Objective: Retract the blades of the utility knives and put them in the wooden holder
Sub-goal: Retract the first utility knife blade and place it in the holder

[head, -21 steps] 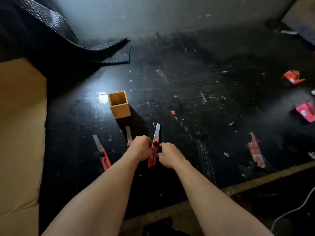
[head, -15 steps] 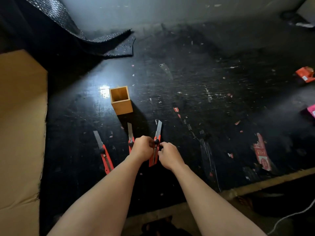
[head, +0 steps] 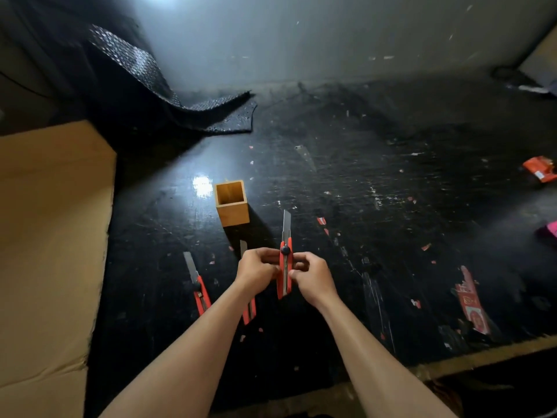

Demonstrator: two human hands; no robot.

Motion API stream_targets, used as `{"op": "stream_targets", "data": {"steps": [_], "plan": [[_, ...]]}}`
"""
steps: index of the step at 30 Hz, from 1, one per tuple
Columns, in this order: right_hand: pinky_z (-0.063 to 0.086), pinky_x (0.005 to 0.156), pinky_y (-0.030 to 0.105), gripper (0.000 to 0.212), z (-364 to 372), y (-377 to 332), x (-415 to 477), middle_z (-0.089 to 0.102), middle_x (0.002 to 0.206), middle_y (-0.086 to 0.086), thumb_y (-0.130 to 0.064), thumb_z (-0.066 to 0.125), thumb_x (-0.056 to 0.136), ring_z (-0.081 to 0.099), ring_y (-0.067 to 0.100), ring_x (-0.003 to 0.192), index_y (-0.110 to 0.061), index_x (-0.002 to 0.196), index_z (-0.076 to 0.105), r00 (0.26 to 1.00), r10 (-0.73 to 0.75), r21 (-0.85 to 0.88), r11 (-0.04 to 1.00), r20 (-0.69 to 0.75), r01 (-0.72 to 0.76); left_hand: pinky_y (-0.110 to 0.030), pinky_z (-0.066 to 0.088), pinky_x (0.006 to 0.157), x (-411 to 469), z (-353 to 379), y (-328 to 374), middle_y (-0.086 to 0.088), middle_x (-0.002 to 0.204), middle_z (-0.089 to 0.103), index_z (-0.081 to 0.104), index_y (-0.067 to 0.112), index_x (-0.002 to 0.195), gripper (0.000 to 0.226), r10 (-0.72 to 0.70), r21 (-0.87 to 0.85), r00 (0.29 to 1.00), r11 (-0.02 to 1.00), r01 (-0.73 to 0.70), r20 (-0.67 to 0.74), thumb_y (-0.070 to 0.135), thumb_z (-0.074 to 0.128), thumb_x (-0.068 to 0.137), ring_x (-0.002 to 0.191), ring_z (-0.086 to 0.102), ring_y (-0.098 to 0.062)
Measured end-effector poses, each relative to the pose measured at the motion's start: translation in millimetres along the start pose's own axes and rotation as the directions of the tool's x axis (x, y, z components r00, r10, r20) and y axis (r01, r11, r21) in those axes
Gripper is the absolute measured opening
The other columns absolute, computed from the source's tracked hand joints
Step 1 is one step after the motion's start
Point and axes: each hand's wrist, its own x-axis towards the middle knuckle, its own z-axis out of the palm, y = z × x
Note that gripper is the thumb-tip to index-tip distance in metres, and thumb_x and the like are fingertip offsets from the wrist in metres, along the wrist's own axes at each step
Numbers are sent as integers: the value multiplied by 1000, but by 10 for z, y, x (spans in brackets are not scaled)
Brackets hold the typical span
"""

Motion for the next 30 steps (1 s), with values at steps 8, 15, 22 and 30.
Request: {"op": "stream_targets", "data": {"steps": [8,15,22,30], "plan": [[61,75,24,29,177,-1051,34,75,94,2,10,66,86,74,13,87,-9,108,67,962,-272,141,953,3,269,-46,65,84,-209,-827,896,-15,109,79,73,12,108,35,177,-105,981,977,-184,-74,-13,66,84,97,78,-28],[64,78,44,34,177,-2057,-27,75,96,20,19,59,84,76,28,86,2,112,64,859,-507,202,851,69,486,-32,64,59,-604,-1486,1617,-14,106,79,68,0,122,35,320,-251,937,904,-347,-140,-14,64,91,73,79,-19],[64,75,37,26,80,-2837,-115,77,99,14,-7,72,90,77,24,83,-5,115,66,777,-628,195,769,50,609,-37,66,67,-819,-1905,2209,-15,102,81,68,4,129,41,459,-293,870,820,-493,-178,-14,62,93,82,80,-28],[64,79,36,36,-30,-3395,-169,74,101,0,-14,71,92,74,17,89,-28,123,61,641,-765,61,638,-60,767,-37,65,65,-936,-2023,2718,-25,105,79,67,0,132,48,542,-358,805,721,-594,-242,-15,69,87,76,79,-27]]}}
